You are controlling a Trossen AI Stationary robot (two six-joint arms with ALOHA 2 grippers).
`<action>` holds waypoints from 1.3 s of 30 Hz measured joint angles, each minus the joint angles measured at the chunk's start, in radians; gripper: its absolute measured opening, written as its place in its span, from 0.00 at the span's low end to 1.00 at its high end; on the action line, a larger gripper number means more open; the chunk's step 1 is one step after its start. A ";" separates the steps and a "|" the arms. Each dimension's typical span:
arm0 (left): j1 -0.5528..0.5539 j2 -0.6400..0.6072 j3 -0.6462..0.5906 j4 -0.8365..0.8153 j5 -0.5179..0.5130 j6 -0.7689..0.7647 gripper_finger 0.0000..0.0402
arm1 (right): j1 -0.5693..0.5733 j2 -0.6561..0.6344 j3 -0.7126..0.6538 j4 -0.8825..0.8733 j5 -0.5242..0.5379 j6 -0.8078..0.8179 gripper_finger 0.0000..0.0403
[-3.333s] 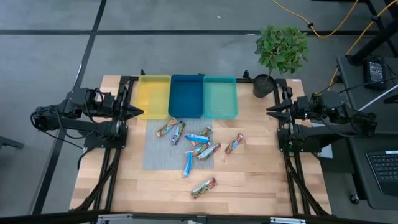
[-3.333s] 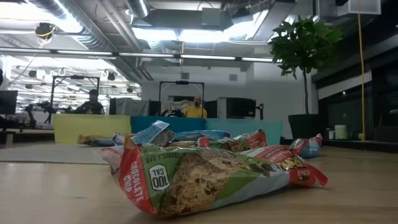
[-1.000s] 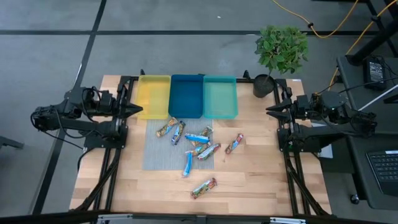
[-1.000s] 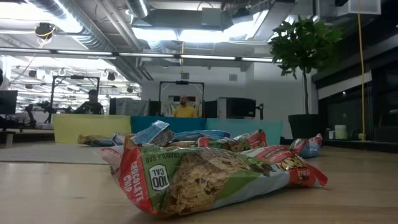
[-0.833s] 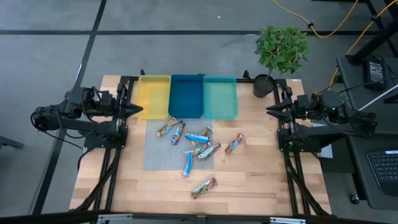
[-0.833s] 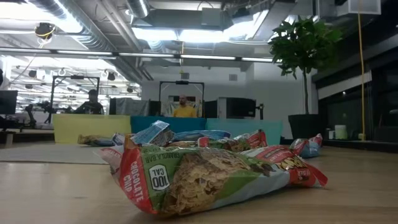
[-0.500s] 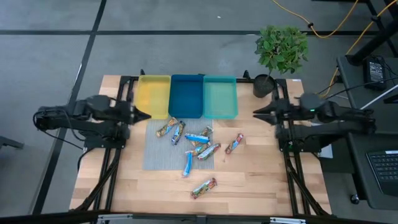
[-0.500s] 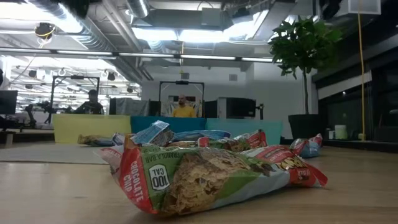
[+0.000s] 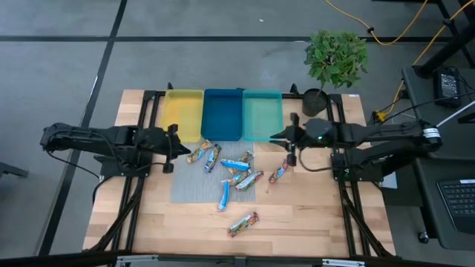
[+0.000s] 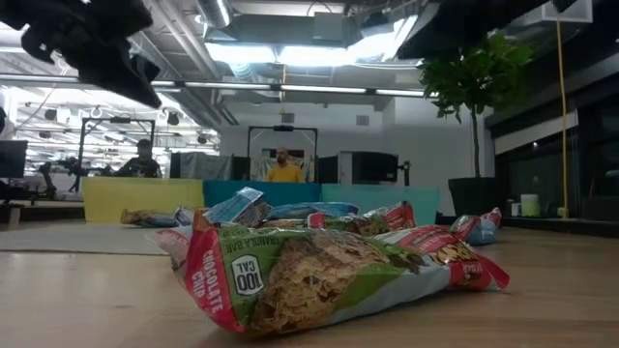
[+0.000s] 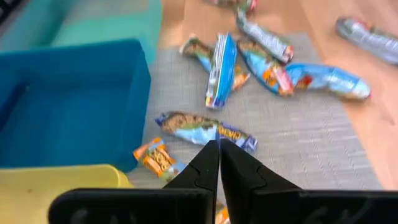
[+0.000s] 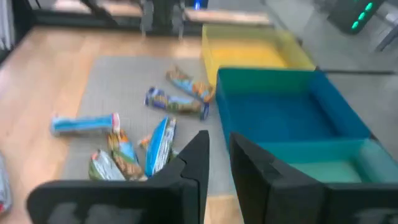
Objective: Pick and place Granola Bars by type
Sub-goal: Put the top orange granola bar into the yellow bin
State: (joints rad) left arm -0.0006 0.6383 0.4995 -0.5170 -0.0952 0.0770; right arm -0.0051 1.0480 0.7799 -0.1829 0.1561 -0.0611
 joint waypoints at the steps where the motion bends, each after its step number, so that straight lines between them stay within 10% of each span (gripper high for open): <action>1: 0.000 0.014 0.000 0.001 0.000 -0.013 0.03 | 0.000 0.017 0.000 -0.006 0.000 0.001 0.17; 15: 0.020 0.169 0.000 -0.002 -0.043 -0.053 0.06 | 0.004 0.135 0.000 -0.019 -0.054 0.028 0.17; 39: 0.044 0.558 0.000 0.066 -0.124 -0.117 0.64 | 0.004 0.137 0.000 0.000 -0.054 0.000 0.17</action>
State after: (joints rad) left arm 0.0433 1.1968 0.4995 -0.4506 -0.2189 -0.0405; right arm -0.0013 1.1851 0.7799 -0.1833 0.1017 -0.0612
